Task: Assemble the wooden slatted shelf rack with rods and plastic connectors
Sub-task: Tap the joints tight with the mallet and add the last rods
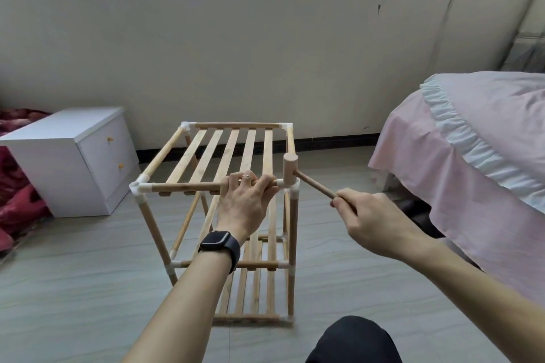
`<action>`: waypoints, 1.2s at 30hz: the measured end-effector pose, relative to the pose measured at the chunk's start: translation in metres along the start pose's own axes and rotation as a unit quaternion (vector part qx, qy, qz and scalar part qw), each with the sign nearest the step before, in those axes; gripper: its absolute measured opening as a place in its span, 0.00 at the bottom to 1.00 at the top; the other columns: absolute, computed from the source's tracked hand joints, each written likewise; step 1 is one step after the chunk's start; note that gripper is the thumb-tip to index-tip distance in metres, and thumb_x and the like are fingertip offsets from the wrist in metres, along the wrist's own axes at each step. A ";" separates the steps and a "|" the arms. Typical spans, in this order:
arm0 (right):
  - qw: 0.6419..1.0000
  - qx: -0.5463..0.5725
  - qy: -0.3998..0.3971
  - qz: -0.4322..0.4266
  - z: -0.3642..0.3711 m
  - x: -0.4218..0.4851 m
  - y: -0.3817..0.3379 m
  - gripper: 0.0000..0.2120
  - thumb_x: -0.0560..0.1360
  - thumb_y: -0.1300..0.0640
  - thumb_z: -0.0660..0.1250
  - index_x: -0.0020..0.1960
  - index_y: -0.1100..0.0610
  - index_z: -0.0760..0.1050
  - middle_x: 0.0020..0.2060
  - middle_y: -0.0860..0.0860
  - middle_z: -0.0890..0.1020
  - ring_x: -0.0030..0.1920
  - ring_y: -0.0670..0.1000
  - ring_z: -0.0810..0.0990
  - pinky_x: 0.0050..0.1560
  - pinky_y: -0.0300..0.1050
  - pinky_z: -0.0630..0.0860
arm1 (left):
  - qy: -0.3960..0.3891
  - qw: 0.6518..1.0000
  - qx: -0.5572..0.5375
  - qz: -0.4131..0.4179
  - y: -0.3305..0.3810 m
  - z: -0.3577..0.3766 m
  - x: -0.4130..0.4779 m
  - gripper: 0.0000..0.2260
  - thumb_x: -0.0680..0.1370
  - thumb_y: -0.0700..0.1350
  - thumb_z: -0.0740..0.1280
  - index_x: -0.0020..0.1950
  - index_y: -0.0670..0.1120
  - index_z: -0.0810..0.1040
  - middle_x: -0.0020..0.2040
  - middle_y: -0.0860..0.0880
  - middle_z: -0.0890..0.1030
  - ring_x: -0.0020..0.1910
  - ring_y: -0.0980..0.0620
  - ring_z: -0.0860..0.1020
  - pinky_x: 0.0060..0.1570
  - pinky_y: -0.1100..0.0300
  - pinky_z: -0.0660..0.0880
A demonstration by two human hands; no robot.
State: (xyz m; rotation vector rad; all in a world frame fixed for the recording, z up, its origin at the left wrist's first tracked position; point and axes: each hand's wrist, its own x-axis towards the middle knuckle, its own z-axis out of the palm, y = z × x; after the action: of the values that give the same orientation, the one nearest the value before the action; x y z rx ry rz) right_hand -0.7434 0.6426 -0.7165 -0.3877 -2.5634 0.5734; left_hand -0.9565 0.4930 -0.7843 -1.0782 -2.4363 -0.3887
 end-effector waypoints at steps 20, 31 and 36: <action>0.977 0.065 0.198 -0.044 -0.010 0.005 -0.009 0.07 0.84 0.52 0.62 0.51 0.48 0.78 0.29 0.42 0.77 0.28 0.45 0.75 0.25 0.35 0.66 | 0.010 1.000 0.003 0.001 0.001 0.001 -0.001 0.16 0.82 0.64 0.46 0.61 0.61 0.68 0.50 0.52 0.70 0.52 0.48 0.67 0.55 0.50 0.65; 0.982 0.055 0.177 -0.021 -0.010 0.000 0.000 0.07 0.84 0.52 0.60 0.49 0.47 0.74 0.28 0.47 0.77 0.29 0.46 0.77 0.26 0.37 0.68 | 0.003 1.000 0.000 0.002 0.002 0.000 -0.002 0.20 0.81 0.65 0.41 0.61 0.62 0.67 0.51 0.52 0.71 0.54 0.48 0.68 0.58 0.50 0.64; 0.992 -0.066 -0.066 0.081 0.007 -0.002 0.006 0.12 0.84 0.48 0.57 0.47 0.47 0.77 0.33 0.47 0.81 0.36 0.50 0.79 0.40 0.52 0.74 | -0.011 1.000 -0.011 0.001 0.002 -0.003 -0.002 0.21 0.80 0.66 0.40 0.62 0.62 0.67 0.52 0.52 0.72 0.56 0.47 0.68 0.58 0.50 0.63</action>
State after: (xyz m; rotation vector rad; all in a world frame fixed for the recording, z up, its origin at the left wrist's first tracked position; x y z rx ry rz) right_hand -0.7442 0.6451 -0.7258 -0.6290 -2.7227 0.5016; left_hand -0.9536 0.4919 -0.7828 -1.1008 -2.4560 -0.4059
